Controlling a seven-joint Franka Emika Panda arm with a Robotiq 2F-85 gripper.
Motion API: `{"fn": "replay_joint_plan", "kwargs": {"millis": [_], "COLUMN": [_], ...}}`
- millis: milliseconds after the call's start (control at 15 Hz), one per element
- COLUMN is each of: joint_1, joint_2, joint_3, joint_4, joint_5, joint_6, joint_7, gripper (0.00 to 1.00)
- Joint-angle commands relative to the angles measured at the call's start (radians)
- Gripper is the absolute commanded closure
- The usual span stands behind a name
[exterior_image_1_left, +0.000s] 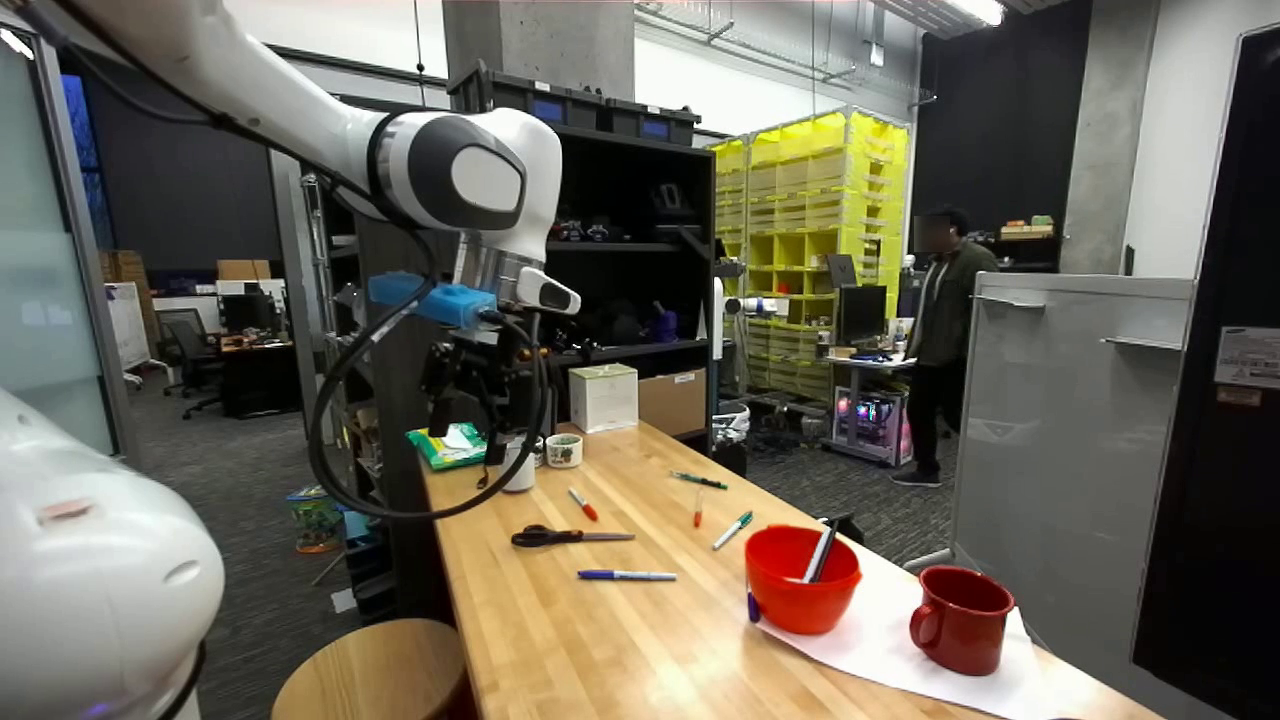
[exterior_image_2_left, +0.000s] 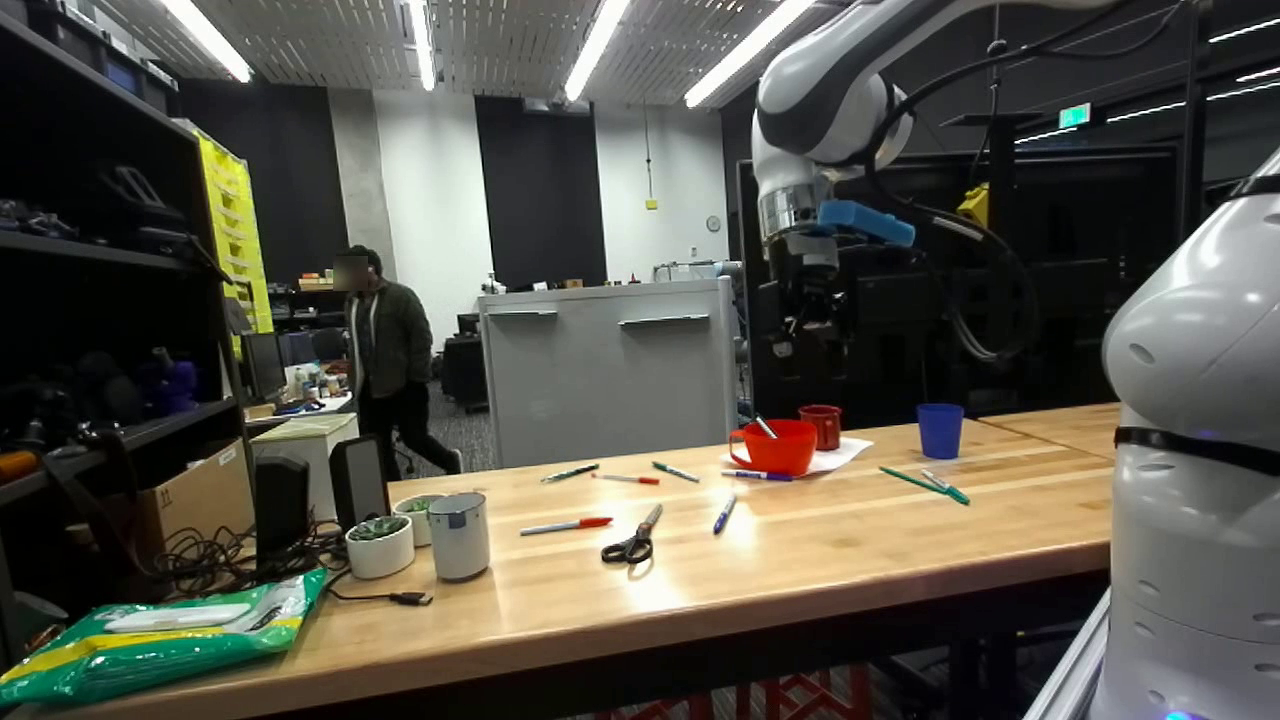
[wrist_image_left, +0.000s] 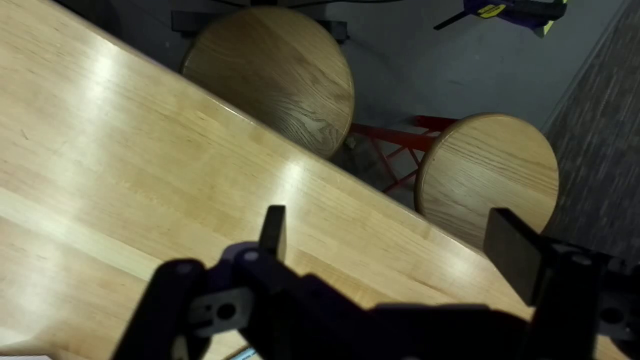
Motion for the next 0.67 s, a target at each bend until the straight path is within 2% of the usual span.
{"fn": "replay_joint_plan", "kwargs": {"millis": [0,267,600], "joint_1": [-0.013,-0.047,-0.127], "joint_2": [0.004,0.013,0.037], "joint_3": [0.003,-0.032,-0.119], "joint_4": [0.007,0.021,0.06], "joint_5": [0.003,-0.012,-0.072], "joint_6": [-0.012,-0.011,0.018], "joint_7": [-0.01,-0.032,-0.108], "gripper": [0.0,0.0,0.0]}}
